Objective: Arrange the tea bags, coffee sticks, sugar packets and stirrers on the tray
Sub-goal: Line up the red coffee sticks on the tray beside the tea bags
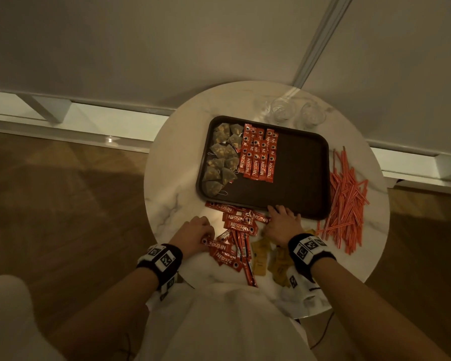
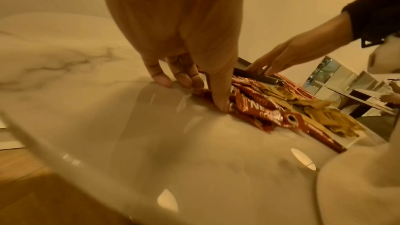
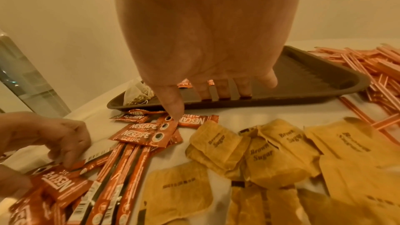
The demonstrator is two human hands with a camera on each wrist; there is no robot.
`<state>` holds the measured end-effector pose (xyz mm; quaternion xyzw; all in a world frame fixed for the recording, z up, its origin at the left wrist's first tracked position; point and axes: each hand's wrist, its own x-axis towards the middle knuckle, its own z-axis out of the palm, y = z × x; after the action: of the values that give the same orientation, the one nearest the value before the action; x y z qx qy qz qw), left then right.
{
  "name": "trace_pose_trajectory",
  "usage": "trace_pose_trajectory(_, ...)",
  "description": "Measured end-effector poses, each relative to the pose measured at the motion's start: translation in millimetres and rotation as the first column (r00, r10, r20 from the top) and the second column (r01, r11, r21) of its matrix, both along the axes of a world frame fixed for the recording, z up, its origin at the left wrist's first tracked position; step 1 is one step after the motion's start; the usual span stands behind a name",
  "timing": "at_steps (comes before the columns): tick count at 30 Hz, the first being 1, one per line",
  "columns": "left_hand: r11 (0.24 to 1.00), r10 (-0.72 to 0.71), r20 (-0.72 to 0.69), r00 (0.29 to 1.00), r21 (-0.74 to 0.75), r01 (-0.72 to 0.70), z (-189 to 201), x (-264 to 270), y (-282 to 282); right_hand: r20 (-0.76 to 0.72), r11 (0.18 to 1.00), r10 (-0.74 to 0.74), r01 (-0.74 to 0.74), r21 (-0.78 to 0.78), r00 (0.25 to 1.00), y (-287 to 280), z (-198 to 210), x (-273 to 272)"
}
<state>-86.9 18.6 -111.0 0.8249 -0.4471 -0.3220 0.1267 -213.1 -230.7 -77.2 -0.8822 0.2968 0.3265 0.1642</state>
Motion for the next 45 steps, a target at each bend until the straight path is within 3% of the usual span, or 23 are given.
trace_pose_trajectory(3,0.999,0.039,0.008,0.999,-0.024,-0.039,1,-4,7,0.034,1.0,-0.02,0.02,0.011,0.999,2,4,-2)
trace_pose_trajectory(7,0.995,0.085,0.031,0.996,-0.047,-0.084,1,-7,19,0.191,1.0,0.025,-0.023,-0.015,0.981,18,13,-7)
trace_pose_trajectory(12,0.991,0.13,0.001,0.992,-0.036,-0.13,4,-9,31,0.41,0.986,0.048,-0.108,0.124,0.911,67,23,-7)
trace_pose_trajectory(19,0.982,0.148,-0.024,0.989,-0.119,-0.15,18,-18,34,0.407,0.938,0.065,-0.195,0.287,0.911,119,8,-5)
trace_pose_trajectory(25,0.93,0.231,-0.111,0.967,-0.268,-0.253,33,-29,32,0.407,0.862,-0.257,0.017,0.507,0.877,130,9,-14)
trace_pose_trajectory(28,0.858,0.357,-0.327,0.875,-0.254,-0.446,45,-34,30,0.393,0.796,-0.396,0.097,0.597,0.83,120,18,-21)
trace_pose_trajectory(31,0.755,0.42,-0.603,0.678,-0.182,-0.63,56,-40,21,0.352,0.713,-0.48,0.124,0.69,0.803,110,29,-29)
trace_pose_trajectory(33,0.679,0.448,-0.683,0.577,-0.161,-0.716,63,-46,15,0.359,0.702,-0.497,0.123,0.702,0.79,108,35,-37)
trace_pose_trajectory(36,0.632,0.474,-0.677,0.563,-0.183,-0.753,68,-54,4,0.329,0.657,-0.577,0.184,0.731,0.747,102,39,-49)
trace_pose_trajectory(41,0.713,0.428,-0.682,0.593,-0.148,-0.686,75,-62,-12,0.271,0.594,-0.621,0.215,0.775,0.736,91,43,-67)
trace_pose_trajectory(45,0.785,0.404,-0.647,0.646,-0.117,-0.608,82,-65,-29,0.312,0.632,-0.624,0.228,0.741,0.716,76,41,-78)
